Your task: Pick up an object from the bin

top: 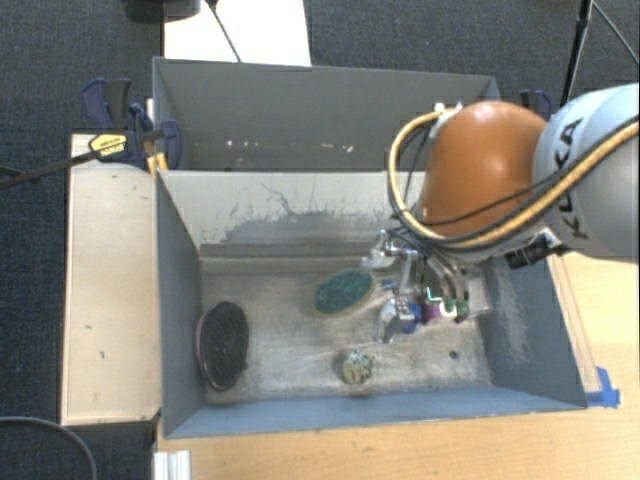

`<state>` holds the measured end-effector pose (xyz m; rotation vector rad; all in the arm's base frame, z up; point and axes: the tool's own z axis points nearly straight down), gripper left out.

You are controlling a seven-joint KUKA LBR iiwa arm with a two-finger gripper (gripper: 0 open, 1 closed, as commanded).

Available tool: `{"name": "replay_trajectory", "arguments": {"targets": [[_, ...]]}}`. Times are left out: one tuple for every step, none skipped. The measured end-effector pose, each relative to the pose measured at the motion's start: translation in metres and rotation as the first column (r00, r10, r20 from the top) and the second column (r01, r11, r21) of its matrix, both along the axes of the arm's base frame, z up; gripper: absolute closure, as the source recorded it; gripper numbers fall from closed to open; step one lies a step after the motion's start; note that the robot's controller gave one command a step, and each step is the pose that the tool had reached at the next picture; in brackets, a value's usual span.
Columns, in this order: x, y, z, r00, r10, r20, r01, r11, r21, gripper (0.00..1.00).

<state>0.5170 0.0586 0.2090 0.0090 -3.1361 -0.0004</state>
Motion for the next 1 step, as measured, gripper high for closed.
{"name": "replay_trajectory", "arguments": {"targets": [[0.0781,-0.0176,-0.1364,0.971,0.238,0.012,-0.238,0.971,0.0,0.0]]}}
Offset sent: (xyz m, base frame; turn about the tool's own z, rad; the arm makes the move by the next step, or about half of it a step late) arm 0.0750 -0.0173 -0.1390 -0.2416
